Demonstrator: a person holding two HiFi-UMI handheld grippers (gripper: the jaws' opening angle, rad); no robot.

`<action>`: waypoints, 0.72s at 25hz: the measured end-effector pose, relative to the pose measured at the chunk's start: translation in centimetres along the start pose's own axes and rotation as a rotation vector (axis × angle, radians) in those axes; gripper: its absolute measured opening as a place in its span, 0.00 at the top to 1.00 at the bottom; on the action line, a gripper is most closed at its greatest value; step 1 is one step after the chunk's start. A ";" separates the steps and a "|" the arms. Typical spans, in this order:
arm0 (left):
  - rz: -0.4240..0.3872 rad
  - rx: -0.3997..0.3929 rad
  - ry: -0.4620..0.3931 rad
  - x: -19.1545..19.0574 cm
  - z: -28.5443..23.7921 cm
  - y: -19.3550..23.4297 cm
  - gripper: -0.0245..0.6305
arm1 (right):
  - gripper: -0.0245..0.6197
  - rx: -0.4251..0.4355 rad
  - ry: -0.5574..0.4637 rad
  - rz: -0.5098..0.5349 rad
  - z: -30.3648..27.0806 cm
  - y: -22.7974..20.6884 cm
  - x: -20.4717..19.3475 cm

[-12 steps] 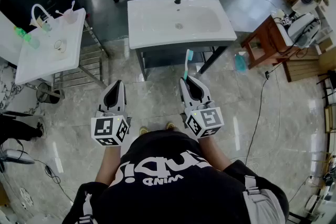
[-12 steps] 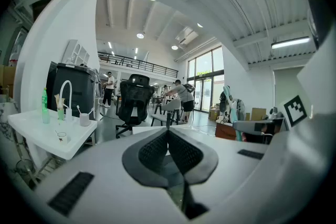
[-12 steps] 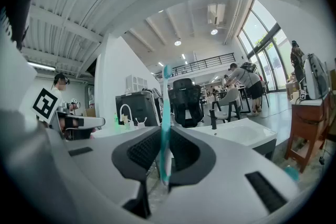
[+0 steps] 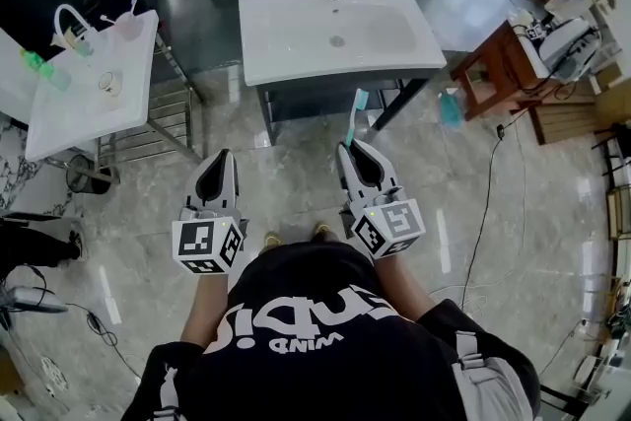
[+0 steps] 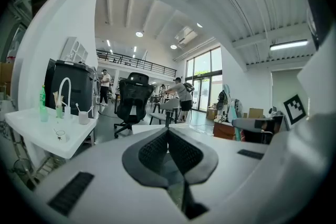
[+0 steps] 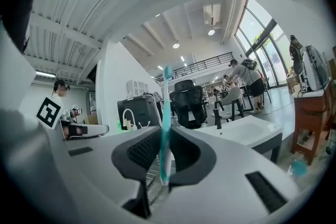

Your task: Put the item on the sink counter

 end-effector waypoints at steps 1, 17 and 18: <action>0.001 -0.005 0.000 0.0 0.0 0.4 0.93 | 0.86 -0.001 -0.007 0.004 -0.1 0.3 0.0; 0.003 -0.096 -0.009 -0.6 -0.2 3.6 0.93 | 0.86 -0.092 -0.057 0.004 0.8 2.6 -1.4; 0.003 -0.095 -0.012 -0.7 -0.5 3.8 0.93 | 0.86 -0.088 -0.055 0.005 0.5 2.5 -1.5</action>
Point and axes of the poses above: the fingertips, and each gripper's own axes: z backward along the fingers, y to its left, x out of its top, the point moved 5 cm from there along z, backward along the fingers, and after that the axes turned 15 degrees about -y, right-handed, at the moved point
